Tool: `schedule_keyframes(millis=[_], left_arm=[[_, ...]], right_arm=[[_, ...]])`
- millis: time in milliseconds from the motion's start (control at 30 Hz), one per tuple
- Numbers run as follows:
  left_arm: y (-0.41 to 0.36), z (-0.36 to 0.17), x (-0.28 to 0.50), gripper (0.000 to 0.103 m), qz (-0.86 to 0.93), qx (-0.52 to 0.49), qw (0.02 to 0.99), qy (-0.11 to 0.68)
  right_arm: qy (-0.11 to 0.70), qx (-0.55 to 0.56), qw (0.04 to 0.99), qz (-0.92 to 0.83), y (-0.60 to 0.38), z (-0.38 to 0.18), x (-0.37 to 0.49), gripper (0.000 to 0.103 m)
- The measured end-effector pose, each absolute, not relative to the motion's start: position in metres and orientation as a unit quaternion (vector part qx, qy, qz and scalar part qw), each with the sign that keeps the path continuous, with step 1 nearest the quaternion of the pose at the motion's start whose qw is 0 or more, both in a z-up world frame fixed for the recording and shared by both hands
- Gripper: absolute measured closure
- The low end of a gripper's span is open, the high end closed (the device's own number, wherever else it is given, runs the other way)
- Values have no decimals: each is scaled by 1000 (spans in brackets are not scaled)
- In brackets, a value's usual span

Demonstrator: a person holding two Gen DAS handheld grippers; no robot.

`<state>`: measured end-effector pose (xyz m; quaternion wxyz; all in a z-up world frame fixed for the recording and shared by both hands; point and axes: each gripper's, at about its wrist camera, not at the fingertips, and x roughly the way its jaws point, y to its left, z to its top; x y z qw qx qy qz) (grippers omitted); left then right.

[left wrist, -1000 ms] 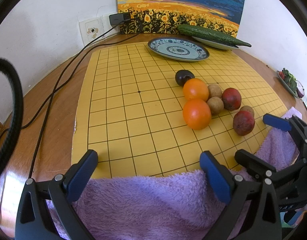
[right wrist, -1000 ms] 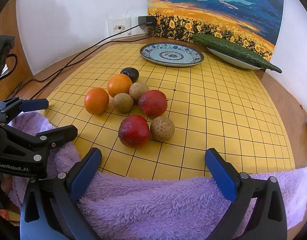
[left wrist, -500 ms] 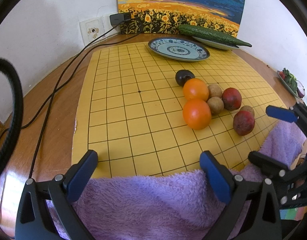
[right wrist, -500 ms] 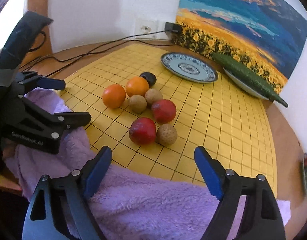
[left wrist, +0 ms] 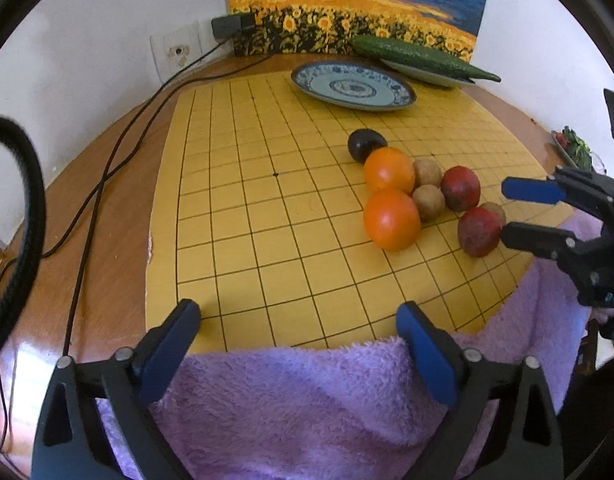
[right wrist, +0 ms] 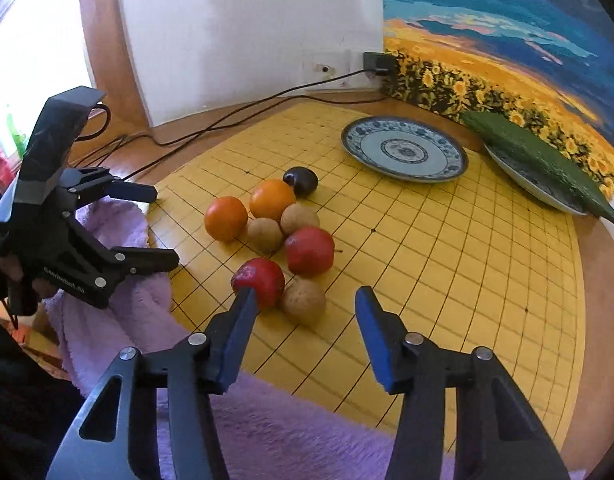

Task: Organize fruits
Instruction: 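Grasp a red apple with the left gripper while the right gripper grasps the other red apple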

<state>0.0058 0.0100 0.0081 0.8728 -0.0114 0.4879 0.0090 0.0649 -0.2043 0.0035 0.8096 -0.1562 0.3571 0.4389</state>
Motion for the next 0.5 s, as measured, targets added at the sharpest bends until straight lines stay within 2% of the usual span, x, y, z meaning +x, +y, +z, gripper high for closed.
schedule_keyframes(millis=[200,333,433,467,500], left_arm=[[17,41,1,25,15,-109,864,491],[-1,65,-5,25,-49,-170,868,463],[-17,61,5,27,-78,-212,857,463],[-22,57,10,29,-80,-217,852,469],[-28,51,16,37,-82,-224,845,479]], right_arm=[[377,-144,781,476,-210,-1,89,51],[390,-142,756,507,-210,-5,96,51],[388,-142,742,529,-210,-7,97,51],[386,-142,738,535,-211,-7,98,51],[383,-143,737,538,-210,-7,97,51]])
